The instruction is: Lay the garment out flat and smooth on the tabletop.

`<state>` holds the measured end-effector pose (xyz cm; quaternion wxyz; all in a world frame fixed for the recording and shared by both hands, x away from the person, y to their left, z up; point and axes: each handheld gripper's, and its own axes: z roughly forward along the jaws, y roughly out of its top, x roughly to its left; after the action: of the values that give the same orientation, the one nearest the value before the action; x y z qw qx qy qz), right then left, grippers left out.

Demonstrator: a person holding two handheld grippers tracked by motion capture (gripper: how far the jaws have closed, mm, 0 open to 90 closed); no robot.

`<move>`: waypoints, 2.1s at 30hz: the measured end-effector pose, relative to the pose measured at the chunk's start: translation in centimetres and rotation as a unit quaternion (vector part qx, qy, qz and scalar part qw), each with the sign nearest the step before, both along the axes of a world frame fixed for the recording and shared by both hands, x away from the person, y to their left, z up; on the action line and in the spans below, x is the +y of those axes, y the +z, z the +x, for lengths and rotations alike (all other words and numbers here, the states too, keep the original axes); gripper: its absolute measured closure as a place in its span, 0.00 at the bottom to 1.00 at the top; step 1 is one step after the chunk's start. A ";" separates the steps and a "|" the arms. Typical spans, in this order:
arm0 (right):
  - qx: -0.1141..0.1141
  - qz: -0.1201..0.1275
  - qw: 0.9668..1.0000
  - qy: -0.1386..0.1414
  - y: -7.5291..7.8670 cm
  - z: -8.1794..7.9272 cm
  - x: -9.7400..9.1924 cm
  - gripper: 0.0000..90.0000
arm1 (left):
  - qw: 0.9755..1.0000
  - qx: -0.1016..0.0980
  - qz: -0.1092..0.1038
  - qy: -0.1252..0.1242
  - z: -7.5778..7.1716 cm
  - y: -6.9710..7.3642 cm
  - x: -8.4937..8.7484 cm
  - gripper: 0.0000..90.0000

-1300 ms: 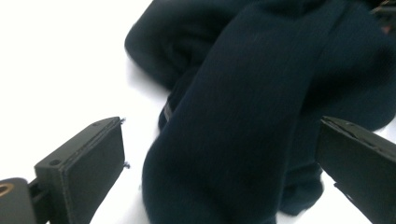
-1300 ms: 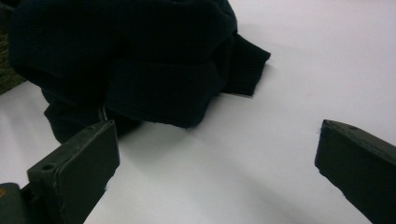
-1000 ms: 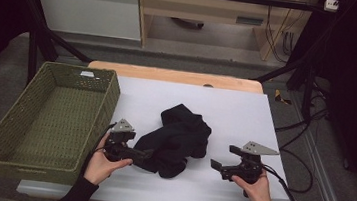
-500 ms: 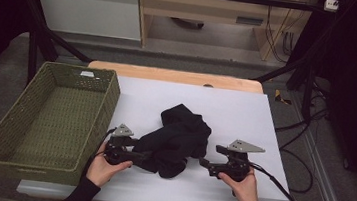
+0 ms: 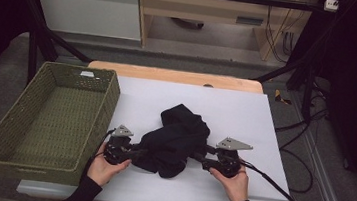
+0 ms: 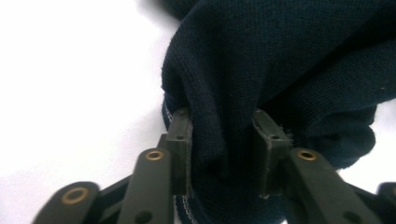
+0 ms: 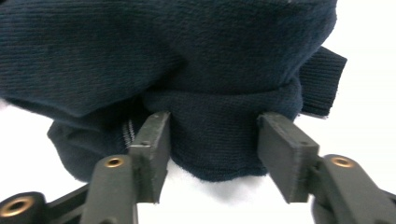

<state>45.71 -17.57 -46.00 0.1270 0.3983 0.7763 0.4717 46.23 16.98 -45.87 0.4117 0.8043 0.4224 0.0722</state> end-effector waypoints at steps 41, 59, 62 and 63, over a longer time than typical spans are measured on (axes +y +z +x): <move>-0.032 0.014 0.997 -0.068 3.8 -0.6 -5.0 0.40 | 1.000 -0.024 -0.005 -0.008 0.6 0.3 -0.6 0.78; 0.006 -0.090 0.995 0.032 1.0 -0.9 2.0 0.90 | 1.000 -0.026 -0.004 -0.010 0.5 0.6 -0.6 0.80; -0.013 -0.072 0.997 0.027 2.7 -1.3 0.9 0.92 | 0.999 -0.031 -0.017 -0.014 0.4 1.2 -0.5 0.82; -0.019 -0.066 0.997 0.025 3.2 -1.4 0.5 0.92 | 0.999 -0.034 -0.023 -0.016 0.3 1.4 -0.5 0.82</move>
<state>44.36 -17.06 -42.77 0.1556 0.3607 0.8130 0.4297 46.57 16.45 -44.43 0.4458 0.7982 0.3966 0.0833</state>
